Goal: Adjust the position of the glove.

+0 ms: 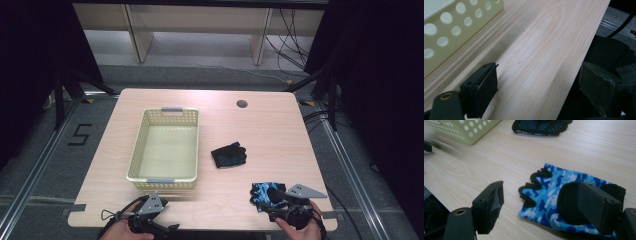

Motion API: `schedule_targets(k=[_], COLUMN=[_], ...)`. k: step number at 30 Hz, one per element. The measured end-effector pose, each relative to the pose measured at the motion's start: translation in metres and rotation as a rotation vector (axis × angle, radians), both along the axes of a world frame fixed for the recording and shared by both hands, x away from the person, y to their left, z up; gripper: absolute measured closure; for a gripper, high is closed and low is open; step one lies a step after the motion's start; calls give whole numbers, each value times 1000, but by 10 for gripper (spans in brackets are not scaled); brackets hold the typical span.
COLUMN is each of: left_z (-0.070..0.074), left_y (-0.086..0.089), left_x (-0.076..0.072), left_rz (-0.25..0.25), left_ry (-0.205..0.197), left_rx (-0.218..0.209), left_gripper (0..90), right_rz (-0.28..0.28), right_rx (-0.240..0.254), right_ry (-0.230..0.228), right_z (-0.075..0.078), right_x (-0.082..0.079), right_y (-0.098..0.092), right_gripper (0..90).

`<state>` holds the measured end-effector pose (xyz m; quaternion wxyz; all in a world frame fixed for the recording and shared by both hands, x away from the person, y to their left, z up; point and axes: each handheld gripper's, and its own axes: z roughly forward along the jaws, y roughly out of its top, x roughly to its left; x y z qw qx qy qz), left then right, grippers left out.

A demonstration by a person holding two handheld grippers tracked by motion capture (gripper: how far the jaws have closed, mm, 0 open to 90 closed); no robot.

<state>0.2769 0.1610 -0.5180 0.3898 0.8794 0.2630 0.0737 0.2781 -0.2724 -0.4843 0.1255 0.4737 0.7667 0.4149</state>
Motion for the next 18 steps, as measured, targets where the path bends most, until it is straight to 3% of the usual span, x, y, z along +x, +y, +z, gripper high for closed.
schedule_targets(k=[2, 3, 5, 8, 9, 10, 11, 13, 14, 16, 17, 18], left_z=[-1, 0, -1, 0, -1, -1, 0, -1, 0, 0, 0, 0], left_y=[-1, 0, 0, 1, 0, 0, 0, -1, 0, 0, 0, 0], left_x=[-1, 0, 0, 1, 0, 0, 1, 0, 0, 0, 0, 1], left_rz=[17, 10, 16, 11, 16, 18, 4, 12, 3, 3, 4, 6], left_ry=[3, 7, 5, 7, 2, 8, -7, -2, -5, -5, -5, -3], left_rx=[-19, 5, 8, 9, 8, -4, 14, -6, 6, 4, 5, 4], left_gripper=[150, 150, 150, 150, 150, 150, 150, 150, 150, 150, 150, 150], right_rz=[2, 2, 13, 6, 6, 14, 30, 26, 31, 24, 43, 51], right_rx=[7, 6, -7, 15, -7, 2, -6, 11, -2, 18, 7, 20], right_ry=[8, 5, -11, 0, -8, -10, -33, -16, -37, -3, -45, -16], right_z=[0, 0, -1, 0, 0, 0, 0, 2, 3, 5, 4, 8], right_x=[0, 0, 2, 1, 1, 1, 4, 3, 4, 3, 7, 7], right_y=[0, 0, -2, 0, -1, -1, -2, -1, -1, 2, 2, 7], right_gripper=[238, 239, 238, 264, 285, 287, 286, 288, 294, 307, 311, 335])
